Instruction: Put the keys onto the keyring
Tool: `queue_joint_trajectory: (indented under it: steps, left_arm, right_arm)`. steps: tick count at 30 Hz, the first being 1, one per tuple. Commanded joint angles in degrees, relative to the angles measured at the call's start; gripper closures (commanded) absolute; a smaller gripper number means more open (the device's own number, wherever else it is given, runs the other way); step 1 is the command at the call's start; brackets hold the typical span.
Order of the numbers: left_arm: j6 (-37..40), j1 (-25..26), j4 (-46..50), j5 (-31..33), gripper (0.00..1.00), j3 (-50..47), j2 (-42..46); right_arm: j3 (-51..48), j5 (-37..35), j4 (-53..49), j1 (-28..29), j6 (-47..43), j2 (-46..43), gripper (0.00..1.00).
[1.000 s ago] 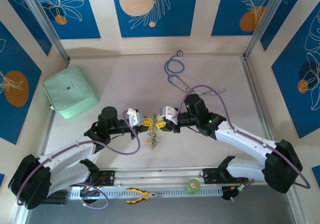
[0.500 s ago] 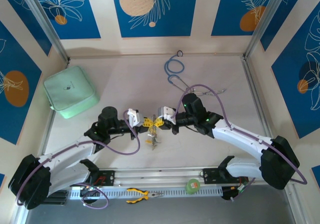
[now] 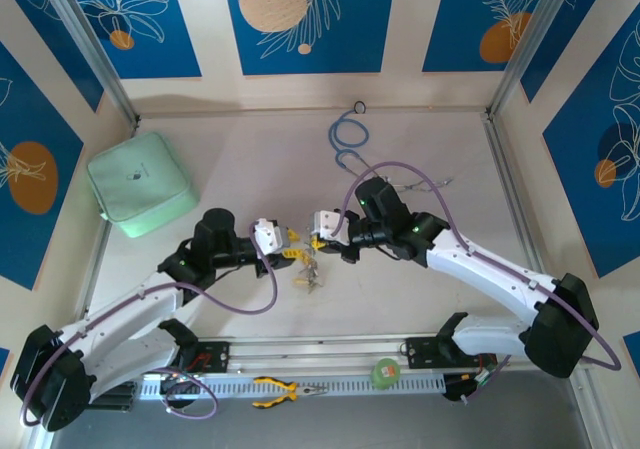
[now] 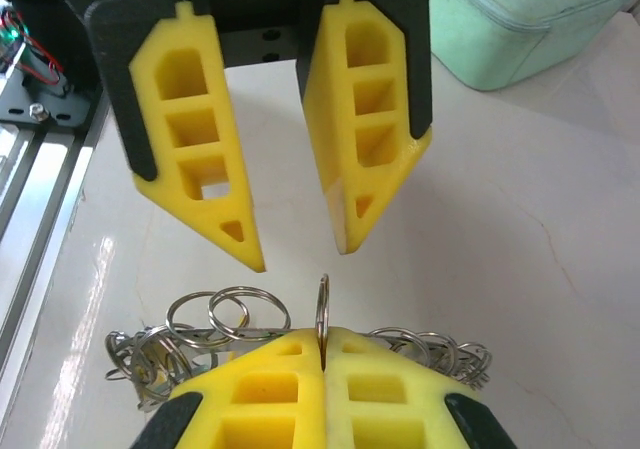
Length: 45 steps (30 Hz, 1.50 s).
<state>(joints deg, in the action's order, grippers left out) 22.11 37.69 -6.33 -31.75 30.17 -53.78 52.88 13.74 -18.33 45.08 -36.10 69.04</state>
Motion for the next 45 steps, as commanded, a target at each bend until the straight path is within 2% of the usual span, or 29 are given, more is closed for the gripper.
queue_joint_trajectory:
  steps: [1,13,16,21,24,27,29,35,45]
  left_arm:
    - [3.99,0.61,5.42,0.99,0.7,2.33,0.36]
    - [2.16,0.55,-0.25,-4.7,0.77,1.84,-1.32]
    - [2.28,0.54,-0.09,-5.17,0.83,2.08,-1.64]
    - [2.98,0.55,0.59,-5.36,1.0,2.0,-1.35]
    - [3.37,0.59,1.14,-5.76,1.0,1.87,-1.16]
    - [2.47,0.61,-0.9,-6.26,1.0,1.03,-0.5]
    - [0.44,0.55,-4.79,-6.82,1.0,-0.3,-0.04]
    - [-5.08,0.54,-15.06,-8.36,1.0,-3.32,-0.13]
    - [-8.48,0.54,-20.42,-9.45,1.0,-4.54,-1.26]
  right_arm:
    - [3.97,-3.18,-7.21,1.38,-4.25,0.97,1.0]
    - [10.19,-4.5,-9.84,5.05,-6.3,4.91,1.0]
    - [10.95,-4.24,-9.94,5.84,-6.55,5.82,1.0]
    - [11.59,-3.74,-10.33,6.38,-6.89,6.63,1.0]
    - [10.07,0.34,-7.45,4.59,-4.43,4.72,0.99]
    - [5.39,7.08,-0.96,0.25,0.15,1.13,0.73]
    - [2.6,11.29,1.65,-2.24,2.21,-0.23,0.68]
    - [-0.53,14.97,2.96,-3.36,4.21,-0.11,0.66]
    - [-1.42,16.27,4.64,-3.03,5.25,1.13,0.72]
